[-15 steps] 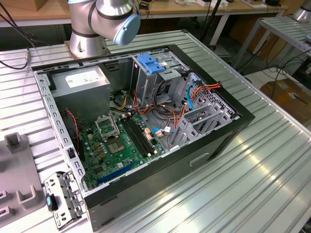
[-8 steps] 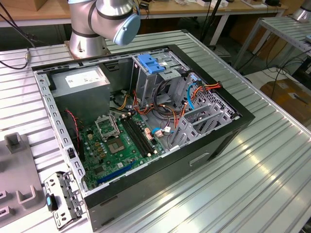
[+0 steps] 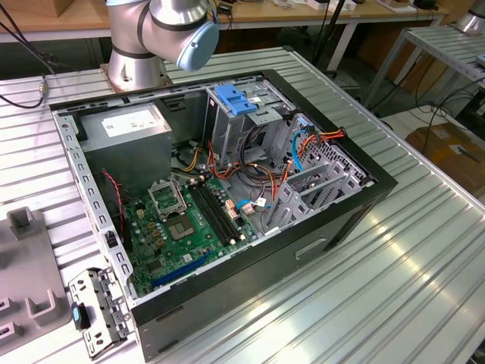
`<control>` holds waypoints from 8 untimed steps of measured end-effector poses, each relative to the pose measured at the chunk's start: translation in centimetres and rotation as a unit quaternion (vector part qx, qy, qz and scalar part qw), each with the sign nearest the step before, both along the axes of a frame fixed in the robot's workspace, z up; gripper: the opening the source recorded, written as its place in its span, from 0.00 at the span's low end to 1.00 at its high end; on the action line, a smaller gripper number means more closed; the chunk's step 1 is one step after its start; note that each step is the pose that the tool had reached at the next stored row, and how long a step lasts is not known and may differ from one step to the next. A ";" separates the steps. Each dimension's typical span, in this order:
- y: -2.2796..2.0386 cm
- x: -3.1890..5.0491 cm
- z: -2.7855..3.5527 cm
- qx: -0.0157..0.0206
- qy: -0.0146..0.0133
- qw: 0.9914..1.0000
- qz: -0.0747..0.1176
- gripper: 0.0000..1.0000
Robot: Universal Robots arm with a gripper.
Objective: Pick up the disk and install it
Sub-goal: 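Pick up the disk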
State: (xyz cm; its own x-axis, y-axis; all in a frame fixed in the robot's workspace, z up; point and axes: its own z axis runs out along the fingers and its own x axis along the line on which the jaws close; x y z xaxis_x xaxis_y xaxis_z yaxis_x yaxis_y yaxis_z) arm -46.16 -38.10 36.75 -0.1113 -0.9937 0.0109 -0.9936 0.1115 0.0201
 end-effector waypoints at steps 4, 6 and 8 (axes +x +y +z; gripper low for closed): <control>0.02 -0.09 -0.60 0.001 0.000 1.000 0.025 0.54; 0.11 -0.11 -0.91 0.001 0.000 0.999 0.039 0.54; 0.40 -0.10 -1.42 0.001 -0.001 0.999 0.050 0.54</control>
